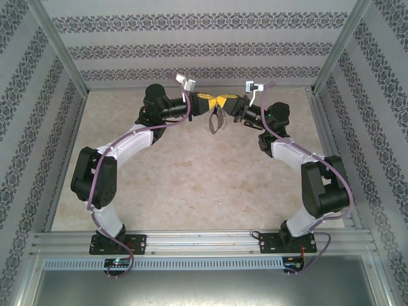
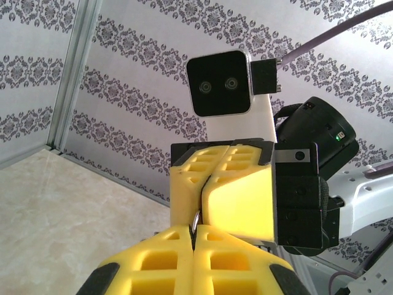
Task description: Put the keys on the keyring
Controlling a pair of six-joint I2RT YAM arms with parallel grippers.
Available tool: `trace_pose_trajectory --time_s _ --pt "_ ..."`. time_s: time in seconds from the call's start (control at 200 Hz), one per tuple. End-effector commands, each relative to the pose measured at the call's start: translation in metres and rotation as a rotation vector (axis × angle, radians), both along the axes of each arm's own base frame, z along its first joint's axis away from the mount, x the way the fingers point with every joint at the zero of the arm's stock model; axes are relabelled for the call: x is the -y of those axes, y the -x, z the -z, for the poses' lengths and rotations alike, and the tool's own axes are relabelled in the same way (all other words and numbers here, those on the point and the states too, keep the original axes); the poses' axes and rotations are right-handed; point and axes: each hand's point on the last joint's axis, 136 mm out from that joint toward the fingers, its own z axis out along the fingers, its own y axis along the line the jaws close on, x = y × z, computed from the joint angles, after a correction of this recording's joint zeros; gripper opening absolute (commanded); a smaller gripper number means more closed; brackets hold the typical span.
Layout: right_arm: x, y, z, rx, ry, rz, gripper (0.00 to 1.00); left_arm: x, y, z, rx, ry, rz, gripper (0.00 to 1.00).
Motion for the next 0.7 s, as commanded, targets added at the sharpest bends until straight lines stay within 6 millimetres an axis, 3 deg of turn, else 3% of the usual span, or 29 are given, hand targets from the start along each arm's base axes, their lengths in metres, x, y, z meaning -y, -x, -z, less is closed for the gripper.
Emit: trace_pose_trajectory --time_s 0.0,0.075,0.16,0.25,0.37,0.695 --pt "0.001 0.004 -0.002 0.034 0.006 -0.014 0.00 0.006 0.011 -0.022 0.084 0.032 0.045 0.00" --pt "0.008 0.003 -0.005 0.040 0.017 -0.012 0.00 0.005 0.013 -0.022 0.092 0.019 0.053 0.02" --pt "0.013 0.003 -0.007 0.050 0.053 -0.030 0.00 0.000 0.010 -0.021 0.105 -0.018 0.026 0.33" --pt "0.013 0.009 -0.007 0.057 0.113 -0.070 0.00 -0.007 0.010 -0.021 0.113 -0.061 0.021 0.50" --pt "0.012 0.017 -0.007 0.080 0.191 -0.116 0.00 -0.009 0.012 -0.018 0.111 -0.126 0.065 0.57" --pt "0.009 0.031 0.000 0.075 0.347 -0.213 0.00 -0.003 0.017 -0.004 0.089 -0.260 0.181 0.58"
